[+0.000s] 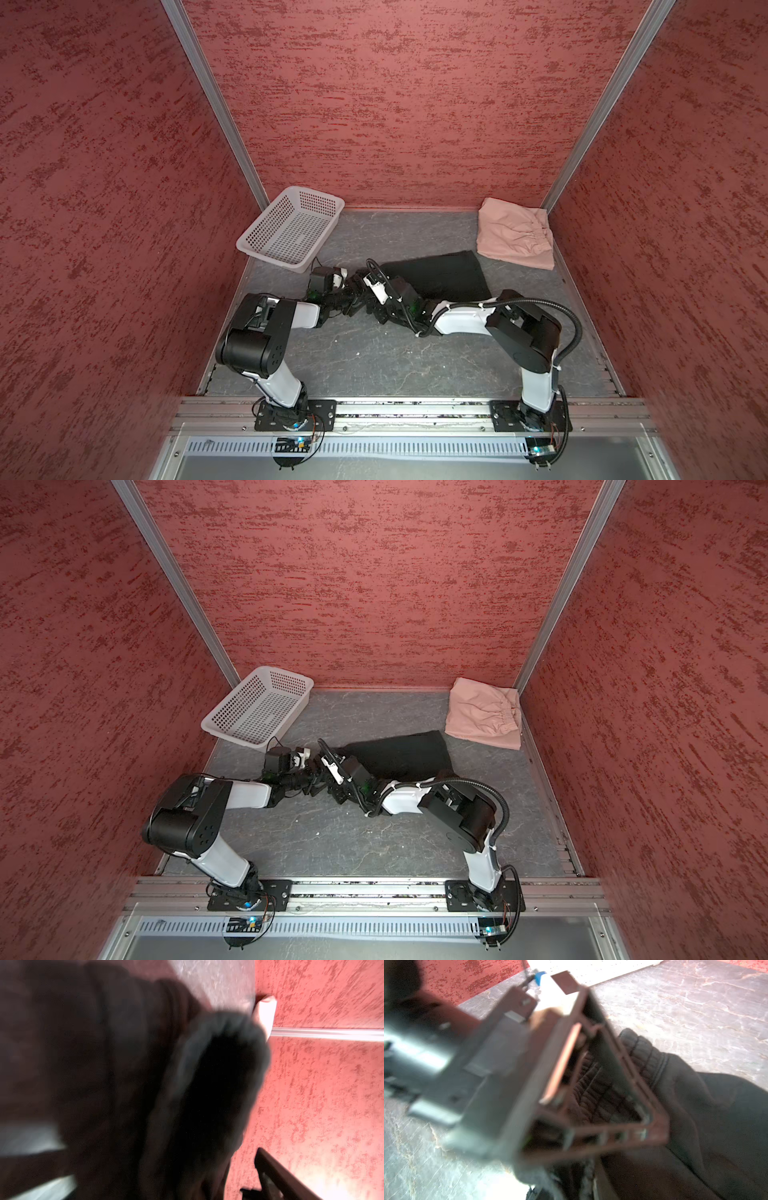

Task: Fold and stack the shorts

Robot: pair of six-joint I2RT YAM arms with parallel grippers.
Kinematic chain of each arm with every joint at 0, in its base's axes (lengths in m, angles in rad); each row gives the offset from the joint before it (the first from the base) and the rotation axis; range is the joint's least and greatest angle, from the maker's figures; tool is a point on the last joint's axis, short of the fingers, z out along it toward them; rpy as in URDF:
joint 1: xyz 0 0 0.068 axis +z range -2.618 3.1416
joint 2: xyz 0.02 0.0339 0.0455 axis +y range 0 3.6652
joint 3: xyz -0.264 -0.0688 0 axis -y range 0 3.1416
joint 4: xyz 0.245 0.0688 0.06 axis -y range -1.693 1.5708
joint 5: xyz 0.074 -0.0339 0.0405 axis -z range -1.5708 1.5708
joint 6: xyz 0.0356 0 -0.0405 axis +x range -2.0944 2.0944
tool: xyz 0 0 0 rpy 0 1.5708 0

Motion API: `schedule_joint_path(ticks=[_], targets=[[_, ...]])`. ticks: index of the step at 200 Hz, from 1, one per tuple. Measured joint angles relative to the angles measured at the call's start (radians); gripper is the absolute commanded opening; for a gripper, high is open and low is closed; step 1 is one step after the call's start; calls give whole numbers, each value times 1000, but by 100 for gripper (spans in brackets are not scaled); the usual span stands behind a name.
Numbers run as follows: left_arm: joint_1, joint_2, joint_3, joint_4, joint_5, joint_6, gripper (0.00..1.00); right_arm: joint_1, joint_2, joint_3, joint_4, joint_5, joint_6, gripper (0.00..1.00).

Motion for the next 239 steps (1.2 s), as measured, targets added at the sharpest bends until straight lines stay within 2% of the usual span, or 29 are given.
schedule_joint_path(ticks=[9, 20, 29, 35, 47, 72, 109, 123, 147, 162, 184, 215, 233, 239], targets=[[-1, 13, 15, 2, 1, 0, 60, 4, -7, -8, 1, 1, 0, 0], [-5, 16, 24, -5, 7, 14, 42, 6, -14, -17, 3, 3, 0, 19], [-8, 15, 29, -10, 10, 13, 33, 7, -17, -26, 5, 3, 2, 32], [-11, 15, 31, -14, 10, 19, 31, 8, -18, -31, 6, 3, 1, 38], [-13, 15, 34, -40, 4, 35, 27, 12, -26, -41, 6, -1, 0, 43], [-18, -25, 64, -192, -5, 99, 26, 21, -96, -80, 5, -4, 21, 56], [-29, -170, 212, -565, -66, 291, 14, 6, -324, -149, -5, -2, 72, 62], [-27, -216, 272, -699, -92, 360, 13, -31, -402, -163, -22, -3, 106, 59], [-26, -265, 351, -897, -140, 444, 12, -127, -452, -183, -51, -6, 166, 36], [-24, -292, 370, -984, -166, 470, 12, -175, -410, -189, -75, -29, 206, 19], [-22, -326, 391, -1100, -206, 496, 12, -184, -261, -169, -97, -138, 268, 0], [-18, -373, 456, -1255, -271, 537, 12, -161, -76, -157, -100, -280, 350, 0], [-16, -390, 515, -1332, -306, 560, 12, -137, 10, -85, -102, -337, 373, 0], [-16, -393, 536, -1354, -319, 568, 12, -124, 32, -48, -101, -348, 378, 4]])
